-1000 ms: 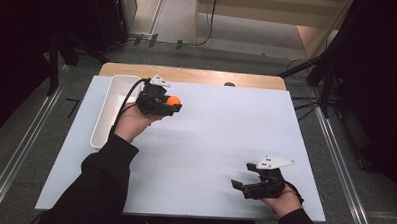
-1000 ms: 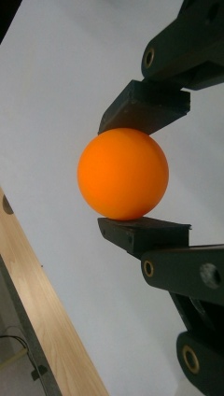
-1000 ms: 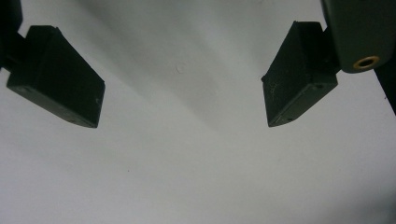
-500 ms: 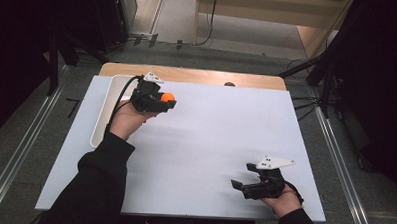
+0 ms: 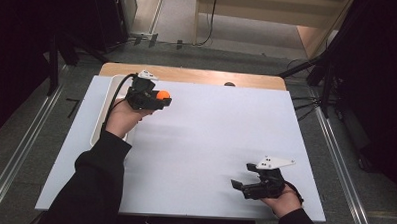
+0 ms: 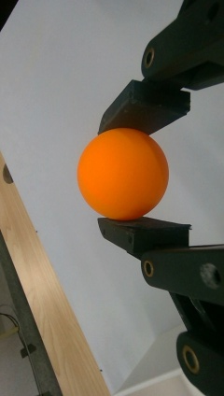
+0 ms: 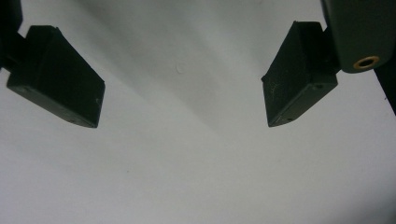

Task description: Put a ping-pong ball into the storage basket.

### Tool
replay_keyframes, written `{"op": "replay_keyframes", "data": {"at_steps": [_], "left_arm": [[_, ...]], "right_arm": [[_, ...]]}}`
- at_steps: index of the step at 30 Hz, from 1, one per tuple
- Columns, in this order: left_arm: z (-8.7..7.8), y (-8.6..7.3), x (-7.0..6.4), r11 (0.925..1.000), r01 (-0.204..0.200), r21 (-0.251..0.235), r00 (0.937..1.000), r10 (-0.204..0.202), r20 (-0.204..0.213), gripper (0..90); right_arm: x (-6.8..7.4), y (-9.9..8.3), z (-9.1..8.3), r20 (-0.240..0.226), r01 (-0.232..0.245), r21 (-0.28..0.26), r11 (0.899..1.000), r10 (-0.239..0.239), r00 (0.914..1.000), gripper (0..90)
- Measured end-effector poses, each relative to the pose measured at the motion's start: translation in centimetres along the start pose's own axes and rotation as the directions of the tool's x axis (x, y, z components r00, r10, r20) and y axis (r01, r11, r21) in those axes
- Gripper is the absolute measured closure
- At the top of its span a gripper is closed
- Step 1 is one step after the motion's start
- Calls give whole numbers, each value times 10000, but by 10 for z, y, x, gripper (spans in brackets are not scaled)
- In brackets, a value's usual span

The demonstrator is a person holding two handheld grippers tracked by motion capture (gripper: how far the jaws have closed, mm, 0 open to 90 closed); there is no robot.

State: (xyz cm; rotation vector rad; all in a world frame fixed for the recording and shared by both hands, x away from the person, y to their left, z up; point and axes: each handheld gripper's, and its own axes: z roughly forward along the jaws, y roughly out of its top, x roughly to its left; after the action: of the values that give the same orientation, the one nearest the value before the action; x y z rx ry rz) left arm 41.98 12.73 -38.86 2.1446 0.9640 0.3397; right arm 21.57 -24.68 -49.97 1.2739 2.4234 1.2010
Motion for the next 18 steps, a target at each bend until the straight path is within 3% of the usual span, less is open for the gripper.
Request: {"op": "replay_keyframes", "data": {"at_steps": [18], "left_arm": [[-8, -2, 18, 9986, 513, -118, 9970, -519, -570, 498]], "right_arm": [[0, 0, 0, 0, -16, -19, 10000, 16, 10000, 116]]}}
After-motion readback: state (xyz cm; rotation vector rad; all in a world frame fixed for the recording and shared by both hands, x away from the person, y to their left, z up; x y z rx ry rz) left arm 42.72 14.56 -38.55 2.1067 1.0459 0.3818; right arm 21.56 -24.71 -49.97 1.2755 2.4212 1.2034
